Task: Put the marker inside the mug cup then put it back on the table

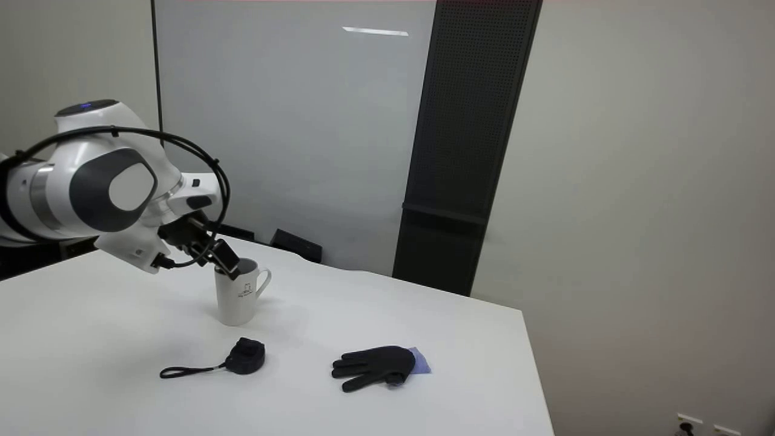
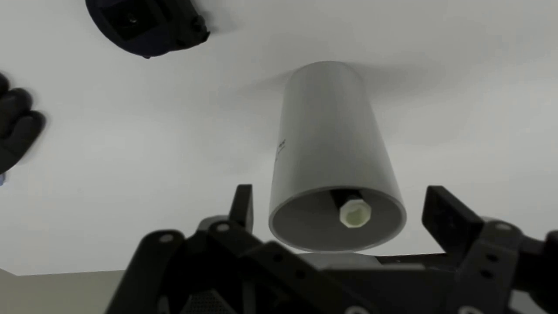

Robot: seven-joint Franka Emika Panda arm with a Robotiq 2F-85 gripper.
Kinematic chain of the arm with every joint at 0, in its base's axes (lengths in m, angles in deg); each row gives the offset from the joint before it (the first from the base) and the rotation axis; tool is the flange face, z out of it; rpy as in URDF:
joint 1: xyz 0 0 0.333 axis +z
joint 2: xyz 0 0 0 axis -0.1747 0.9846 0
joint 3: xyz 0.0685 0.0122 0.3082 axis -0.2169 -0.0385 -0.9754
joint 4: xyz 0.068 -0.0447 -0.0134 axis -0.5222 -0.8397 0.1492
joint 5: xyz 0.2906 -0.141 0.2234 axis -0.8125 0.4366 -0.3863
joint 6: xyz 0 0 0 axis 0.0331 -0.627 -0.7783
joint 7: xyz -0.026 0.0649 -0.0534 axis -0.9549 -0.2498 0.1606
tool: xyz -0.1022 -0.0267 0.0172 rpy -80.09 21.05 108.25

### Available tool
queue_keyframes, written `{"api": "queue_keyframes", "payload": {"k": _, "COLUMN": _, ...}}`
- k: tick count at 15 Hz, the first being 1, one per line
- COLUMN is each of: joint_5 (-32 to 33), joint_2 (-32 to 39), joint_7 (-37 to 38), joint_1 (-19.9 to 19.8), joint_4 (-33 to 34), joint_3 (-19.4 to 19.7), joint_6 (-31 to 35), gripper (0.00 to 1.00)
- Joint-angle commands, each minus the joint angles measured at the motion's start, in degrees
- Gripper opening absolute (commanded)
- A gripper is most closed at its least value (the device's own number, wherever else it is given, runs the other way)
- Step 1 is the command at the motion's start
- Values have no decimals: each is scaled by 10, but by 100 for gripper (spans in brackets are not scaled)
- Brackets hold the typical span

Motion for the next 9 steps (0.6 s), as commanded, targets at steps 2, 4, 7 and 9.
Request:
{"api": "queue_keyframes", "payload": {"k": 2, "joint_5": -20, "joint_2": 29, "joint_7": -6, "joint_1": 10, "joint_4": 22, "joint_3": 10, "joint_6": 21, "gripper": 100}}
{"api": "queue_keyframes", "payload": {"k": 4, "joint_5": -30, "joint_2": 35, "joint_7": -10, "joint_1": 10, "joint_4": 27, "joint_3": 9, "joint_6": 23, "gripper": 100}}
{"api": "queue_keyframes", "payload": {"k": 7, "joint_5": -41, "joint_2": 41, "joint_7": -16, "joint_1": 15, "joint_4": 35, "joint_3": 12, "joint_6": 25, "gripper": 100}}
{"api": "queue_keyframes", "payload": {"k": 9, "joint_5": -47, "joint_2": 42, "joint_7": -20, "joint_1": 17, "joint_4": 40, "joint_3": 14, "joint_6": 25, "gripper": 100}}
